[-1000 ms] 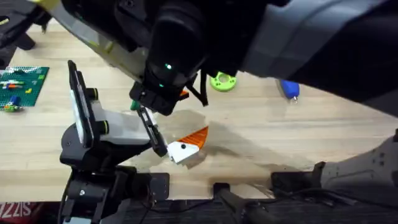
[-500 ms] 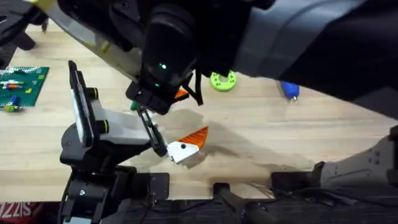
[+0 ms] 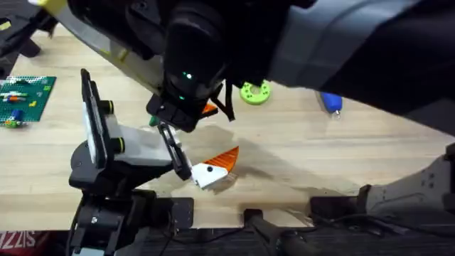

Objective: Pick up the gripper from the table and insert it into the empty holder that is missing its gripper. Then pick up a screw, insert it into the mounting hole, and use the screwdriver to tighten it. Finally, clean up the table by picking up the vegetable and placing it into the bucket.

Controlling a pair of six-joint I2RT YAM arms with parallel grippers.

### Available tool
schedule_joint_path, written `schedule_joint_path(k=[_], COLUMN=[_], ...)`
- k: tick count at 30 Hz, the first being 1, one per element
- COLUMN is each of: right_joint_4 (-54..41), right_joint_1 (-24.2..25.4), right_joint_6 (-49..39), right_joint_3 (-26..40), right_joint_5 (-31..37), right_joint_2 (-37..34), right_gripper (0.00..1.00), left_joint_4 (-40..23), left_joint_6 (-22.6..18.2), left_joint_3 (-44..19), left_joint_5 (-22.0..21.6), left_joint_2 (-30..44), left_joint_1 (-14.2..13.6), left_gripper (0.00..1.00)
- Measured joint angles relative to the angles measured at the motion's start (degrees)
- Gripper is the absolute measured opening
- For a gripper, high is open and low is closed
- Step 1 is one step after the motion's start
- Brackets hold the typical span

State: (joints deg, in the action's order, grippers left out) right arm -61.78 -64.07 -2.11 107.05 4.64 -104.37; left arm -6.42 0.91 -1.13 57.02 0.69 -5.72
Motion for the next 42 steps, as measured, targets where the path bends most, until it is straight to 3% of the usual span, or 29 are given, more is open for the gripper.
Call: schedule_joint_path(k=[42], right_joint_4=[0.6], right_joint_1=[0.0], right_joint_6=[0.4], right_joint_3=[0.1], right_joint_5=[0.5], right_joint_2=[-0.3], right_gripper=[0.008], left_joint_4=[0.0], left_joint_6=[0.0], left_joint_3=[0.0], left_joint_5=[0.2], left_joint_2=[0.0], left_joint_1=[0.0], left_gripper=[0.986])
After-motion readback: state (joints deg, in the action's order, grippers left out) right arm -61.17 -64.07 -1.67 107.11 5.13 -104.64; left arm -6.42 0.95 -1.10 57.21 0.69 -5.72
